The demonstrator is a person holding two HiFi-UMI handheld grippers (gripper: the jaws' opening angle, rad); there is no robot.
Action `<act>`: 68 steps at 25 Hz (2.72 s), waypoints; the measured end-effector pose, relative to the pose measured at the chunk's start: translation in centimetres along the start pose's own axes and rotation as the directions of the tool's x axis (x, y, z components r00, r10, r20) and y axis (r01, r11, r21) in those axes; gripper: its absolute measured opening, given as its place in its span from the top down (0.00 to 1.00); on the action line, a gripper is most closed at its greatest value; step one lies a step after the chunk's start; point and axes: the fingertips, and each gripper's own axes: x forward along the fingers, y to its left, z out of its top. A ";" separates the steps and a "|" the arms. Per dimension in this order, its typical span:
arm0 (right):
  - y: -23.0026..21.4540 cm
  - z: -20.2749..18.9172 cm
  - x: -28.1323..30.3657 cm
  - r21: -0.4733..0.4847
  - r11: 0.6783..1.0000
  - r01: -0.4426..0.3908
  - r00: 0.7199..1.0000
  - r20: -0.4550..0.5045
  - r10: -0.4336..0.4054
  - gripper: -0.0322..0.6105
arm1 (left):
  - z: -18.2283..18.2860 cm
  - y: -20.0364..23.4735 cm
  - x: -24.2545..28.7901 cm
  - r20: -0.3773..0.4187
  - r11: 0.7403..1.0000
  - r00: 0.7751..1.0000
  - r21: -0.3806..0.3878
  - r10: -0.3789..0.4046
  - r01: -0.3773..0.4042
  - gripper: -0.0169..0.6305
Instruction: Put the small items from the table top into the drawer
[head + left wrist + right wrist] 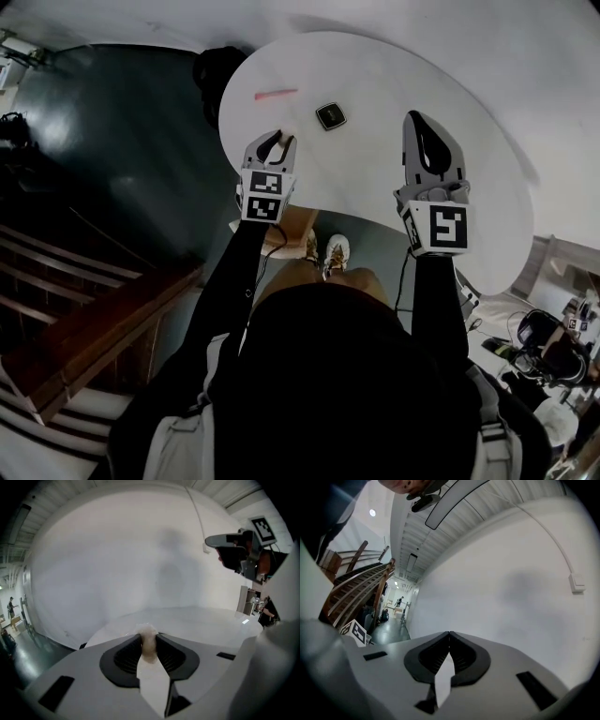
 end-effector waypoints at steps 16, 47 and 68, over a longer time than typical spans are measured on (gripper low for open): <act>0.6 4.7 -2.0 -0.004 0.998 -0.066 0.991 0.119 0.066 0.91 | 15.5 -6.2 -12.2 0.343 0.990 0.935 0.131 -0.090 0.047 0.80; 5.2 4.9 -1.8 -0.040 0.973 -0.228 0.968 0.102 0.231 0.91 | 15.8 -5.5 -16.0 0.377 0.992 0.926 0.121 -0.027 -0.020 0.80; 16.9 4.4 1.0 -0.038 0.889 -0.457 0.884 0.087 0.458 0.91 | -0.6 -0.5 -17.8 0.121 0.989 0.982 -0.033 0.147 -0.144 0.80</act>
